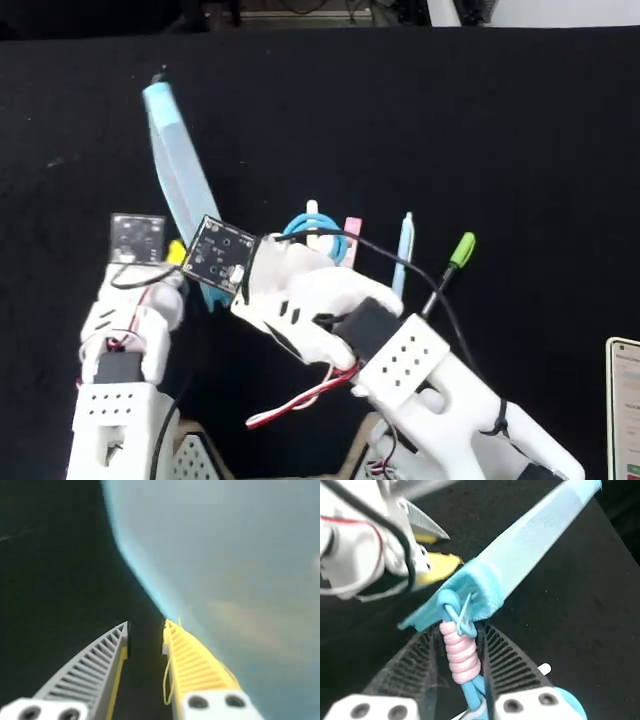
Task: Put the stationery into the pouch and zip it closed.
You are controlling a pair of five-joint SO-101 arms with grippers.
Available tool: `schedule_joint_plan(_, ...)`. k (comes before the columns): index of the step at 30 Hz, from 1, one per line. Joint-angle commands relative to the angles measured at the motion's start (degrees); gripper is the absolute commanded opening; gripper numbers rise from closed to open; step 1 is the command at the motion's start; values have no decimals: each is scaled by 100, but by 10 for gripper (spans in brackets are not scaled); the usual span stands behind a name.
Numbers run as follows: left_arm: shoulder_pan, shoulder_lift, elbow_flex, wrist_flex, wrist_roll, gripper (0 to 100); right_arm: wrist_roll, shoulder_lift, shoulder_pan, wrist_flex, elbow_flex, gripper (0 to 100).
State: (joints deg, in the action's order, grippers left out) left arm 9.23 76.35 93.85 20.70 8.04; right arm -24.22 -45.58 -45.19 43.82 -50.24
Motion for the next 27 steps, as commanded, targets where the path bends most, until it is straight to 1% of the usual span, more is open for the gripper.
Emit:
schedule_joint_plan(1, 699, 88, -409, -97, 0, 121, 62, -180, -35, -35, 31, 11)
schedule_joint_plan(5, 892, 88, -426, -123, 0, 120, 88, -163, -79, -88, -154, 11)
schedule_joint_plan(7, 866, 88, -426, -123, 0, 121, 97, -171, -185, -360, -374, 11)
schedule_joint_plan(11, 374, 79, -338, -88, 0, 123, 70, -171, -193, -853, -690, 11)
schedule_joint_plan(14, 75, 79, -242, -88, 26, 123, 53, -180, -44, -870, -752, 11)
schedule_joint_plan(17, 110, 79, -268, -97, 9, 122, 53, -180, 141, -791, -813, 11)
schedule_joint_plan(20, 356, 88, -365, -105, 0, 120, 62, -180, 149, -791, -840, 11)
schedule_joint_plan(23, 497, 88, -409, -97, 0, 120, 97, -180, -132, -835, -813, 11)
schedule_joint_plan(27, 479, 88, -400, -97, 0, 121, 97, -180, -571, -844, -743, 11)
